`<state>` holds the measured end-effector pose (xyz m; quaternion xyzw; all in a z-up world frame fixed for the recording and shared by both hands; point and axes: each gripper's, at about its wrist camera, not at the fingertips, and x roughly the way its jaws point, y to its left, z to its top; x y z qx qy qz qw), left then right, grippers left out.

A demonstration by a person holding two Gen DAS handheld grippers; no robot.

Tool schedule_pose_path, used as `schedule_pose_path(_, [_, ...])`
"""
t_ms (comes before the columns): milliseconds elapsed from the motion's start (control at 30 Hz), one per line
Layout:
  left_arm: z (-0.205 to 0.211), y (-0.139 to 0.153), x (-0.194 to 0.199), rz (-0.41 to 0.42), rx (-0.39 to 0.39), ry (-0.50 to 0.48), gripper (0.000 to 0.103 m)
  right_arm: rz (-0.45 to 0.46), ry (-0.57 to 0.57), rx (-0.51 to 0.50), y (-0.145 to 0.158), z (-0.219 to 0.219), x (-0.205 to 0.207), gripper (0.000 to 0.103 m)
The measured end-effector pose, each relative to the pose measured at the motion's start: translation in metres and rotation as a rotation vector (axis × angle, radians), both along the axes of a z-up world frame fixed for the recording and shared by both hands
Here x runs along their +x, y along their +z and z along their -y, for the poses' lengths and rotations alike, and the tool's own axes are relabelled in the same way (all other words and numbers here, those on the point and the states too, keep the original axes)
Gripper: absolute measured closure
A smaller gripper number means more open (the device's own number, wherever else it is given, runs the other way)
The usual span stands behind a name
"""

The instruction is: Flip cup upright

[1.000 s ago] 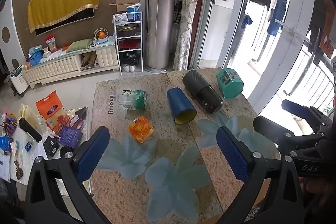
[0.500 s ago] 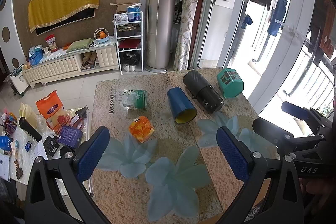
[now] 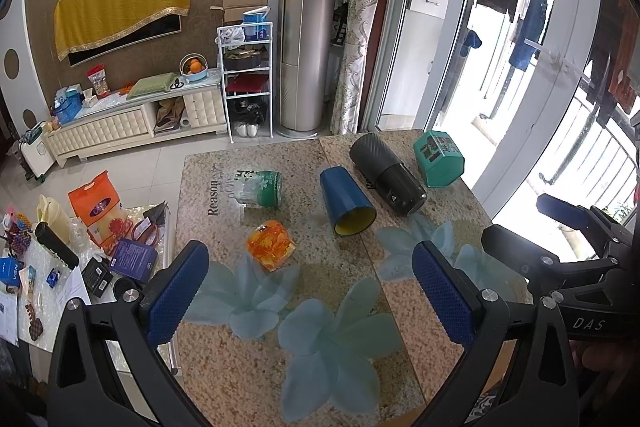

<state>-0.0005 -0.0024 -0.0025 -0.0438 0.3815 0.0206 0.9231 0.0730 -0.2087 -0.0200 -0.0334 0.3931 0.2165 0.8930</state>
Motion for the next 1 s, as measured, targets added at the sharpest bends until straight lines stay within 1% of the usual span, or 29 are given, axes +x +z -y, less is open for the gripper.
schedule_pose_path(500, [-0.004,0.002,-0.003,0.006,0.0,-0.003,0.001,0.001,-0.002,0.001,0.002,0.003,-0.004,0.0])
schedule_pose_path(700, [-0.006,0.002,-0.002,0.0,-0.002,-0.004,0.001,0.004,-0.005,0.002,-0.003,-0.002,0.0,0.0])
schedule_pose_path(800, [-0.008,0.001,0.005,-0.021,-0.008,-0.009,0.001,0.001,0.006,0.016,-0.002,-0.003,0.003,0.0])
schedule_pose_path(933, [-0.014,0.003,0.019,-0.043,0.027,0.01,0.001,-0.011,0.033,0.015,-0.006,-0.006,0.01,0.0])
schedule_pose_path(1000, [-0.02,0.0,0.029,-0.066,0.021,0.022,0.001,-0.025,0.045,0.025,-0.009,-0.005,0.014,0.0])
